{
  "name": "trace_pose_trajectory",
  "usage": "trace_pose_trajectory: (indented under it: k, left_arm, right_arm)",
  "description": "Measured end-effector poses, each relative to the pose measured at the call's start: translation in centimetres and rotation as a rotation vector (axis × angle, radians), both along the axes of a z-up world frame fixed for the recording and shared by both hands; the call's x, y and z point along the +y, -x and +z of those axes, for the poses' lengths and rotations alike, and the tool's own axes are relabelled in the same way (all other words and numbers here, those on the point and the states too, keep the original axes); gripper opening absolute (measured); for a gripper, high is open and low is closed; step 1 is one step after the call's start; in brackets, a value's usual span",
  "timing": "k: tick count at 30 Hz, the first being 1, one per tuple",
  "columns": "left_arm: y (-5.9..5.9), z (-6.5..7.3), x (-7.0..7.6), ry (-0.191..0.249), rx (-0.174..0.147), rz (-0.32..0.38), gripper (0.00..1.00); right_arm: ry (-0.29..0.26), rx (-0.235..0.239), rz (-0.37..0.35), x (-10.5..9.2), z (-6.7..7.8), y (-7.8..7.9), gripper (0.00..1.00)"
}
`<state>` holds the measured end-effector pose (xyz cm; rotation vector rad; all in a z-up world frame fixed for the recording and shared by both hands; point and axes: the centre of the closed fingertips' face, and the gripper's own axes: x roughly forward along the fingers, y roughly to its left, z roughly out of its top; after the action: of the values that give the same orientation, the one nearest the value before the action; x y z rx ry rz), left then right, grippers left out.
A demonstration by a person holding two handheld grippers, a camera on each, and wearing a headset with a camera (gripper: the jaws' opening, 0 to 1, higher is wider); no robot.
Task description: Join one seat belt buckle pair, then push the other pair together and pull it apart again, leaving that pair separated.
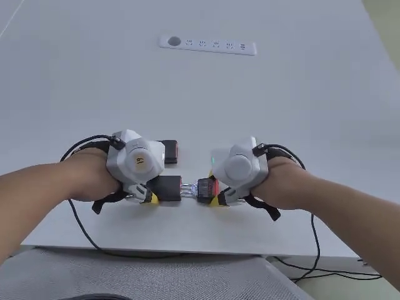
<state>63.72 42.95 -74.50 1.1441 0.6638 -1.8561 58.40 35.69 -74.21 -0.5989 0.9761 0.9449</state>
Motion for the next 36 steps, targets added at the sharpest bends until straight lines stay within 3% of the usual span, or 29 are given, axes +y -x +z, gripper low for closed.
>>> trace_pose_trajectory:
  k: [13, 30, 32, 36]
  left_arm:
    - [0.0, 0.0, 0.1, 0.009, 0.009, 0.0, 0.33]
    - [0.1, 0.1, 0.2, 0.026, 0.018, -0.014, 0.32]
    - [0.3, 0.0, 0.2, 0.012, -0.001, -0.04, 0.32]
    - [0.2, 0.0, 0.2, -0.003, -0.008, -0.055, 0.32]
  right_arm:
    - [-0.038, 0.005, -0.019, 0.6, -0.1, -0.5, 0.31]
    - [-0.011, 0.007, -0.028, 1.2, 0.0, -0.9, 0.3]
    - [-0.012, 0.006, -0.027, 1.3, 0.0, -0.9, 0.3]
    - [-0.017, 0.006, -0.035, 1.4, -0.1, -0.9, 0.29]
